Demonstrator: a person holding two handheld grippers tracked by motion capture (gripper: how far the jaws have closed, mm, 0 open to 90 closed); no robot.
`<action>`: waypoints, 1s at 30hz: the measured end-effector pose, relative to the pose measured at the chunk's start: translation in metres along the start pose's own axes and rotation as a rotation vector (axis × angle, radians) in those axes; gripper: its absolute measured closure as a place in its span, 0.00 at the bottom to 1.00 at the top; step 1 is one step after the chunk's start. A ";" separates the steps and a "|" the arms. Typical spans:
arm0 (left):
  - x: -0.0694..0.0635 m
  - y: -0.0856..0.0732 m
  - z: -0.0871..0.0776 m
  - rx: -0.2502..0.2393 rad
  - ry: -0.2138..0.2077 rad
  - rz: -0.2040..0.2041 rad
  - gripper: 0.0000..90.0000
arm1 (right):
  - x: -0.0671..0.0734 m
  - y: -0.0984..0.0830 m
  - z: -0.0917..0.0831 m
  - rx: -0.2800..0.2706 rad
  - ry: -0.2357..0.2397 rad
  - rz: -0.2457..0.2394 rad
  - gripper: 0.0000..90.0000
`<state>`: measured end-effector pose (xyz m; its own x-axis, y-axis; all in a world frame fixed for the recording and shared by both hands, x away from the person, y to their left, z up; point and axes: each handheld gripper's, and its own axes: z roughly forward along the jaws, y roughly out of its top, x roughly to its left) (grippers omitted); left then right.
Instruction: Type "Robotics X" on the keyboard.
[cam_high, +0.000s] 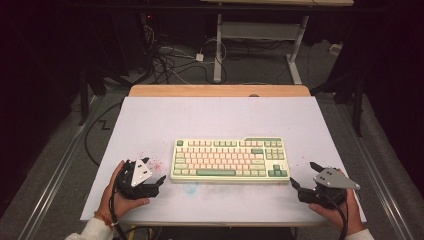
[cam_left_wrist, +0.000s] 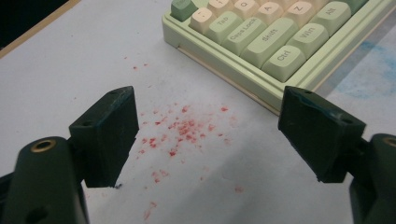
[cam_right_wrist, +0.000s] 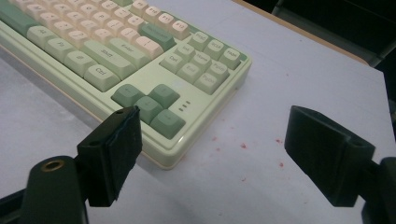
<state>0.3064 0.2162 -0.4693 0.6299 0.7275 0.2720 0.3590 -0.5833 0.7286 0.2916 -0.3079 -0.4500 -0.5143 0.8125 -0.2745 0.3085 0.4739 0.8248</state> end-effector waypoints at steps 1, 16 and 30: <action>0.000 0.000 0.000 -0.001 -0.001 0.000 0.21 | 0.000 -0.001 -0.001 0.000 0.000 -0.003 0.21; -0.002 0.000 -0.002 -0.015 -0.025 0.000 0.20 | 0.000 0.005 -0.008 -0.035 0.041 -0.005 0.26; -0.002 0.000 -0.001 -0.006 -0.015 0.004 0.20 | -0.002 0.021 0.000 -0.055 0.053 0.015 0.34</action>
<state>0.3046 0.2147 -0.4694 0.6419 0.7194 0.2654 0.3524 -0.5842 0.7311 0.2990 -0.3000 -0.4323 -0.5525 0.7992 -0.2367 0.2728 0.4417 0.8547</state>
